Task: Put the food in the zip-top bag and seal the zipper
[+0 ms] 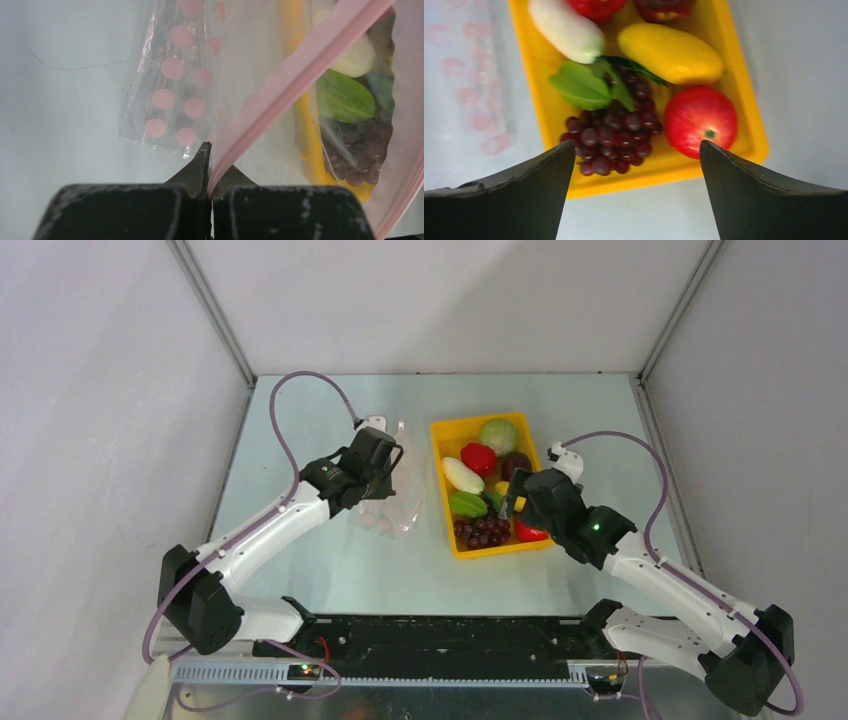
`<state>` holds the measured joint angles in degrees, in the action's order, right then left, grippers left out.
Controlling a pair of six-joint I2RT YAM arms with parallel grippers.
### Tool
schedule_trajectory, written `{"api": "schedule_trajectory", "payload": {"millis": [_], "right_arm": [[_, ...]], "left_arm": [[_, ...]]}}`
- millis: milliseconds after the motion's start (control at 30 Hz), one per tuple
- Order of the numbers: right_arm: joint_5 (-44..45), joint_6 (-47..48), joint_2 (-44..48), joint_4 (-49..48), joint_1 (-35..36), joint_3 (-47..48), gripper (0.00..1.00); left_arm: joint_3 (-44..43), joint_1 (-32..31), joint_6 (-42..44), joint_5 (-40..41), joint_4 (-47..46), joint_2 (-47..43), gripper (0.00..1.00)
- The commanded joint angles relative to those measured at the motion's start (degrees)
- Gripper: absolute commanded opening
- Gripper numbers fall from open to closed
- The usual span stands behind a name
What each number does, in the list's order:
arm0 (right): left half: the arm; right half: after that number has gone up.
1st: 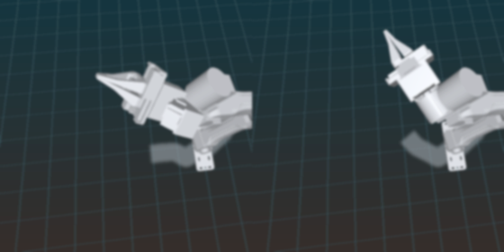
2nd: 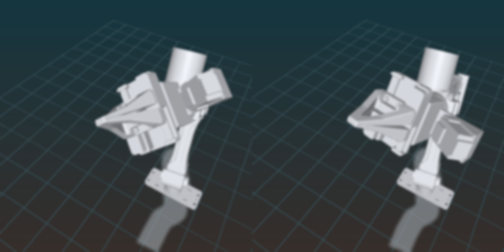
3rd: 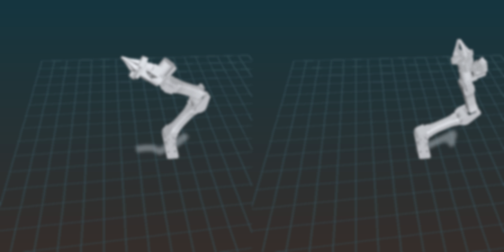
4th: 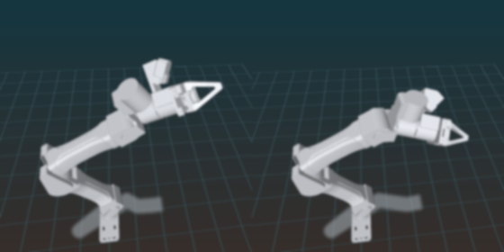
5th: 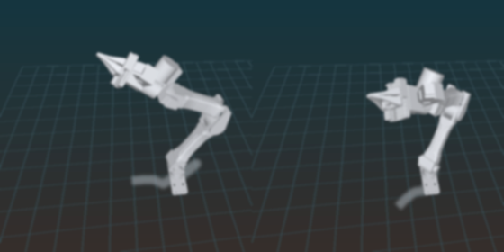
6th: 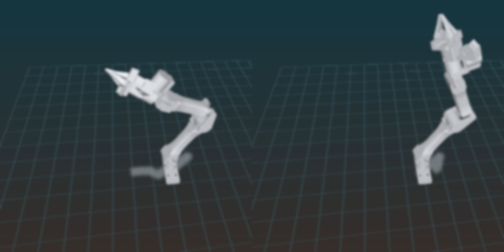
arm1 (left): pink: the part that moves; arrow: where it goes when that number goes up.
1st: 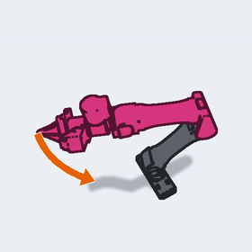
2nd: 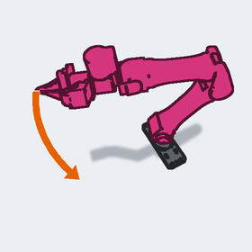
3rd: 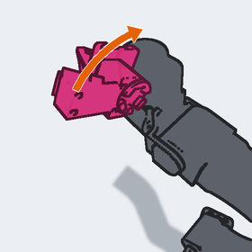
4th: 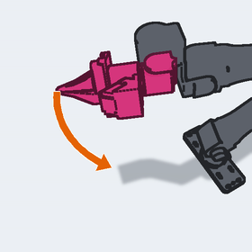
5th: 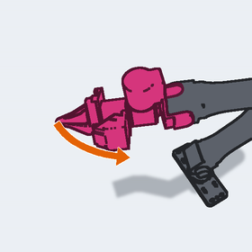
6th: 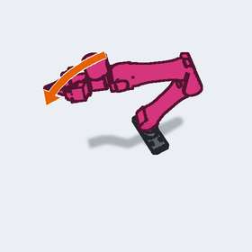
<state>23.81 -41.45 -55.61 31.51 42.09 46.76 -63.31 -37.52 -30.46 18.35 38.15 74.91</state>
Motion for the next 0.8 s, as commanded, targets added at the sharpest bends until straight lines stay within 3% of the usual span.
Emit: {"api": "schedule_trajectory", "payload": {"millis": [0, 767], "right_arm": [[3.8, -3.81, 0.75, 10.51, -1.95, -0.59, 0.97], [-2.03, -1.97, -14.38, -3.46, -8.91, -6.12, 0.89]], "left_arm": [[-1.18, -0.84, 0.31, -1.45, -2.91, 0.43, 0.03], [-2.17, -2.24, 0.22, -2.94, -3.23, 1.92, 0.0]]}}
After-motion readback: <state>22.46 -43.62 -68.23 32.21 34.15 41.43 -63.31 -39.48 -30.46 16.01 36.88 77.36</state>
